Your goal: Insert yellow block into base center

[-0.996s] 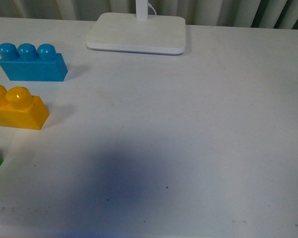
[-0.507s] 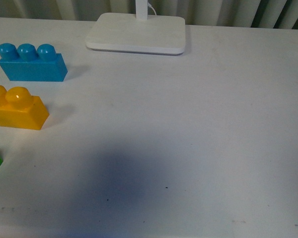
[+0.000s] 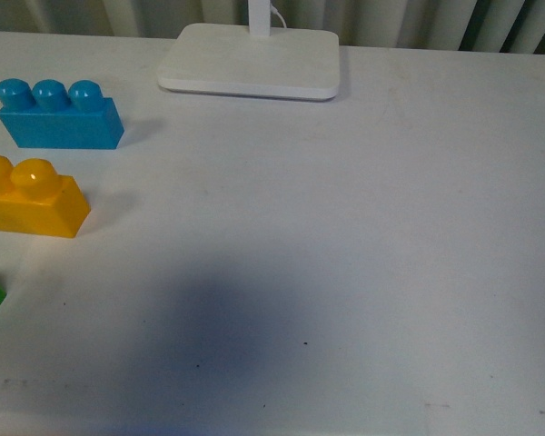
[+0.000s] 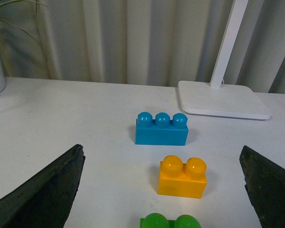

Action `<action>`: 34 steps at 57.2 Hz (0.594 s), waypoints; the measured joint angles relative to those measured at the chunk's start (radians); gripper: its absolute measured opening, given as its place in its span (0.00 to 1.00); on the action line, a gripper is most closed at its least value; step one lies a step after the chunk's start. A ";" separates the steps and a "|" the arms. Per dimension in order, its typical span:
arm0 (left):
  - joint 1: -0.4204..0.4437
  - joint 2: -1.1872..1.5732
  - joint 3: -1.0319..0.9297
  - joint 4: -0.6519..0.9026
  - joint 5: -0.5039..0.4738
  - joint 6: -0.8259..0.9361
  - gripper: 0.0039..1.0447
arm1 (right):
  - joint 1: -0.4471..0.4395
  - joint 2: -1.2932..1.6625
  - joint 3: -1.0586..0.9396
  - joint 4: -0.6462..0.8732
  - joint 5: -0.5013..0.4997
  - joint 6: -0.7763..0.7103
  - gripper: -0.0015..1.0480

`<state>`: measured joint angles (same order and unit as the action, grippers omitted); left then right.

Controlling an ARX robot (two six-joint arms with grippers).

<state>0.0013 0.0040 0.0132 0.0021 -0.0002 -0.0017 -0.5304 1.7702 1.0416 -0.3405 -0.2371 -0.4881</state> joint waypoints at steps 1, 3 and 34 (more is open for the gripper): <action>0.000 0.000 0.000 0.000 0.000 0.000 0.94 | 0.000 0.001 -0.001 0.002 -0.003 0.002 0.92; 0.000 0.000 0.000 0.000 0.000 0.000 0.94 | 0.001 0.001 -0.007 0.010 -0.013 0.008 0.92; 0.000 0.000 0.000 0.000 0.000 0.000 0.94 | 0.293 -0.105 -0.228 0.204 0.008 0.316 0.92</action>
<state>0.0013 0.0040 0.0132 0.0021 -0.0002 -0.0017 -0.2371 1.6657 0.8139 -0.1360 -0.2287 -0.1722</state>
